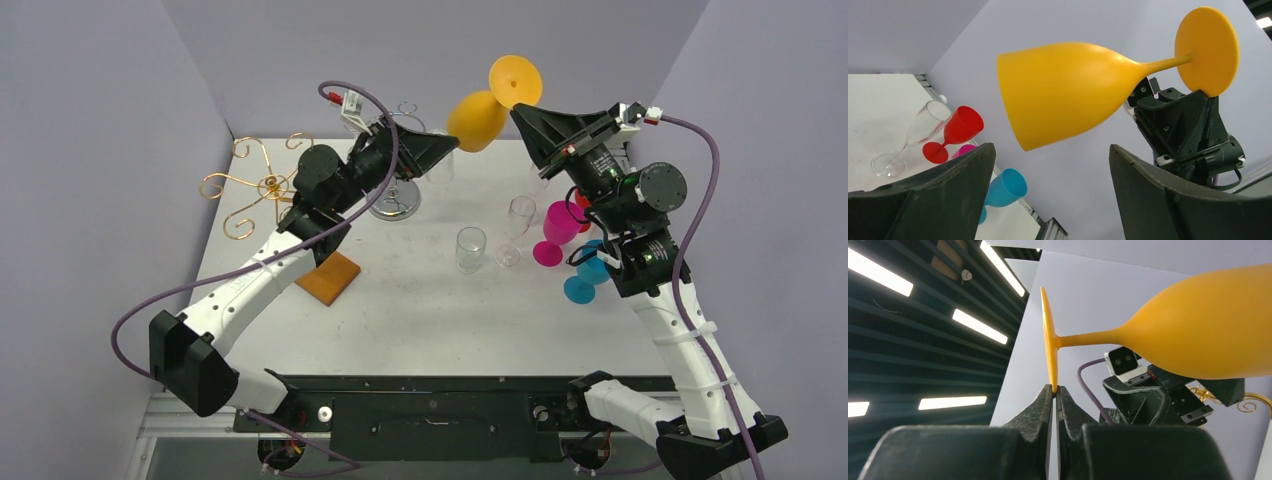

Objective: Take the wine glass off the wine glass rack
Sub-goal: Place the wine glass at the center of the board.

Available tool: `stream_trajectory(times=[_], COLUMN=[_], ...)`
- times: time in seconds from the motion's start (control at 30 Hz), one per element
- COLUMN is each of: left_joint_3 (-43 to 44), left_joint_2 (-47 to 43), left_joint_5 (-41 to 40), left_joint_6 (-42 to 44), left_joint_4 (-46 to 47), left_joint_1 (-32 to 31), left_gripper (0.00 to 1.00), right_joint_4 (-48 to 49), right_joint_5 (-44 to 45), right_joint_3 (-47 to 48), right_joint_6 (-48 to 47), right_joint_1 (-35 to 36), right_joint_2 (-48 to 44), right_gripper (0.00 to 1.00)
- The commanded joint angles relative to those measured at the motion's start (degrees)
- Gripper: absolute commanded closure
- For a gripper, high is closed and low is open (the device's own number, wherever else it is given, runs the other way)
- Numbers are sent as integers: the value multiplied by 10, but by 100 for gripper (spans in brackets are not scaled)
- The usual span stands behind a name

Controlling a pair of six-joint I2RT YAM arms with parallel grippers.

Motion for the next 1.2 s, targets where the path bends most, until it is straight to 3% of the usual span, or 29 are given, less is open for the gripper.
stream_trajectory(times=[0.0,0.27,0.53,0.67,0.9,1.07,1.17], left_joint_3=[24,20,27,36,34,23,16], left_joint_2=[22,56,58,60,46,15,-12], left_joint_5=[39,62,74,86,92,85,77], left_joint_6=[-43,-98,-128,-137,-136,-112,-89], left_joint_4=[124,250,342,369,360,313,258], left_joint_1=[-4,-4,-4,-5,-7,-7,-7], left_gripper=[19,19,28,40,74,98,100], right_joint_4=[51,107,167,180,160,92,37], right_joint_5=[-20,-29,-34,-39,-44,-41,-36], right_joint_3=[21,-10,-40,-52,-60,-69,-77], right_joint_6=[30,76,128,146,130,69,31], right_joint_1=[1,1,1,-1,-13,-35,-49], right_joint_2=[-13,-17,-13,-10,-7,-23,-34], right_gripper=[100,100,100,100,100,100,100])
